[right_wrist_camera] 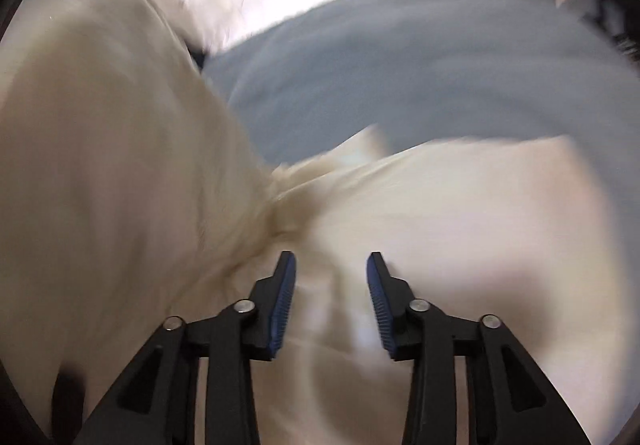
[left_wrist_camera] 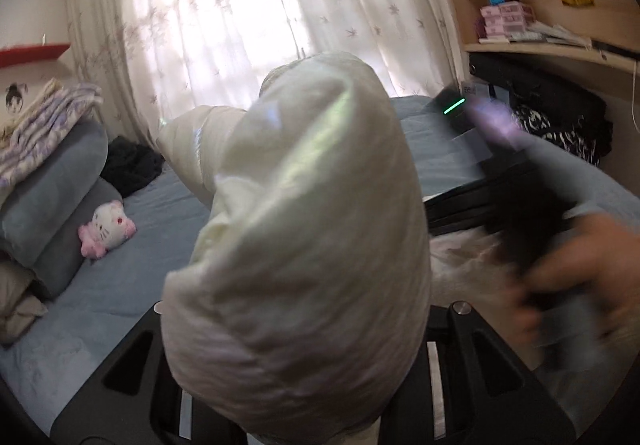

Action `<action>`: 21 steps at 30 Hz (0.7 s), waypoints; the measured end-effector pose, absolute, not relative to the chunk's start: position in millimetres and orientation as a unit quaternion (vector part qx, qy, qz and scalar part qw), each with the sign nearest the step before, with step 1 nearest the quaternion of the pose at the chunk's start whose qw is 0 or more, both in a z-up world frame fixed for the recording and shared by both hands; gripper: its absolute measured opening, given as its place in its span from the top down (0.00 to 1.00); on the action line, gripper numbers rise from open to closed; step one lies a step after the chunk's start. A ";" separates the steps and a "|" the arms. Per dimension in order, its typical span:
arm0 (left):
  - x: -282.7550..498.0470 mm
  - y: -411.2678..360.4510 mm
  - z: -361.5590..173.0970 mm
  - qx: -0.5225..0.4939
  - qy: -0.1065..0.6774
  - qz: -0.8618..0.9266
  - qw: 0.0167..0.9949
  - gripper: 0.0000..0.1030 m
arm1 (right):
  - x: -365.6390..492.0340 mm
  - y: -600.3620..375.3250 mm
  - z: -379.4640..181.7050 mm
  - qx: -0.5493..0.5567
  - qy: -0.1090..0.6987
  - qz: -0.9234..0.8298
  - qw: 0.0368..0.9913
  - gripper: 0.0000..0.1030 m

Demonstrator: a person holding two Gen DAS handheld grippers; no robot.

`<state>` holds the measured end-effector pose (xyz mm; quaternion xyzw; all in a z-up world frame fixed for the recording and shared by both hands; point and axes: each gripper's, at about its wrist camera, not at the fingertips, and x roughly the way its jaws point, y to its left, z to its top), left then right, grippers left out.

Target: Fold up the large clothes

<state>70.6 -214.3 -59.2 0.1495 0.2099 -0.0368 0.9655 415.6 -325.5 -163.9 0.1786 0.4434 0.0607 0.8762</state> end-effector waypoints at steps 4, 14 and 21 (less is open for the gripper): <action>63.2 -287.9 -68.9 0.198 0.204 -0.058 0.957 0.75 | 349.1 -408.9 -160.4 0.218 0.393 -0.035 0.893 0.47; 38.5 -482.3 -195.3 0.428 0.178 -0.104 0.880 0.71 | 238.0 -520.2 -246.6 0.383 0.384 -0.210 0.813 0.47; 20.0 -503.4 -205.1 0.439 0.169 -0.128 0.873 0.52 | 230.6 -498.1 -246.8 0.374 0.376 -0.194 0.826 0.47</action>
